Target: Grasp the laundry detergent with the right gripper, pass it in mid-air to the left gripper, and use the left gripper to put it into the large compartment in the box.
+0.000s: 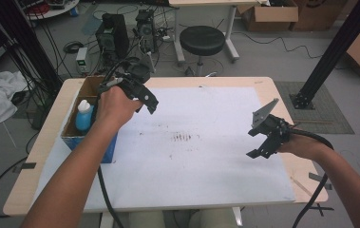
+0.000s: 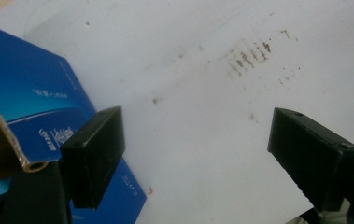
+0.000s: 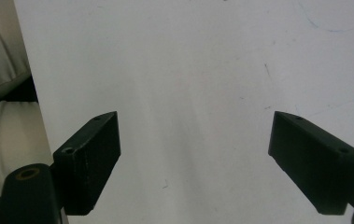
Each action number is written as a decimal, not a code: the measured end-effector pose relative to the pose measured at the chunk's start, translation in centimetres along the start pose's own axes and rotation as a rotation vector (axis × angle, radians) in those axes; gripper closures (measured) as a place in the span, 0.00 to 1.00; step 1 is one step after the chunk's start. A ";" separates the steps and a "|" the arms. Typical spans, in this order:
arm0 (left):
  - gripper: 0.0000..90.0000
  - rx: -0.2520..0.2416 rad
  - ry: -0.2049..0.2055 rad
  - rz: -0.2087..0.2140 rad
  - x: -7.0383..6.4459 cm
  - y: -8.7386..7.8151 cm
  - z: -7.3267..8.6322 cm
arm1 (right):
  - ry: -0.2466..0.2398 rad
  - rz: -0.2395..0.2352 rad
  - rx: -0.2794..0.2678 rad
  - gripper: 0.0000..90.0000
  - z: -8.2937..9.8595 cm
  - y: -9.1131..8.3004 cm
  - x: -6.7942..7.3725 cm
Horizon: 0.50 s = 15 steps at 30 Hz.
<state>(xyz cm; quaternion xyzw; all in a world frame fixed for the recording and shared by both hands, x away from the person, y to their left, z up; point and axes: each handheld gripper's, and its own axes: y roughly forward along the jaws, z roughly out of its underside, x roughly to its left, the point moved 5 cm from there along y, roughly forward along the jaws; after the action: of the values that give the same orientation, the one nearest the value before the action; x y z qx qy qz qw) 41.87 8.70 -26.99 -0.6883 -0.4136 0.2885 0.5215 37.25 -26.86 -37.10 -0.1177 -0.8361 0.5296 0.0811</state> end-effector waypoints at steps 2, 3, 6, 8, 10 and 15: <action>0.22 0.001 0.011 0.000 -0.3 0.3 -0.2 | 0.002 0.000 0.002 0.18 -0.1 0.0 0.0; 0.22 0.003 0.015 0.001 -0.4 0.4 -0.3 | 0.002 0.000 0.001 0.18 -0.1 0.0 0.0; 0.22 0.001 0.022 0.012 -0.7 0.6 -0.5 | 0.000 0.001 0.004 0.18 -0.2 0.0 0.1; 0.22 0.001 0.024 0.017 -1.0 0.9 -0.6 | -0.001 0.001 0.001 0.18 -0.4 -0.1 0.2; 0.22 0.004 0.027 0.022 -1.1 1.1 -0.7 | -0.004 0.000 0.002 0.18 -0.5 -0.1 0.2; 0.22 0.008 0.036 0.027 -1.4 1.6 -0.9 | -0.008 0.000 0.005 0.18 -0.6 -0.2 0.2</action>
<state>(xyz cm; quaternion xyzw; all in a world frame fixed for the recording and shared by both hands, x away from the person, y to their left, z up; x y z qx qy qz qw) 42.35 6.84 -28.27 -0.6967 -0.3938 0.2846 0.5278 37.22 -26.34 -36.64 -0.1156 -0.8352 0.5320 0.0781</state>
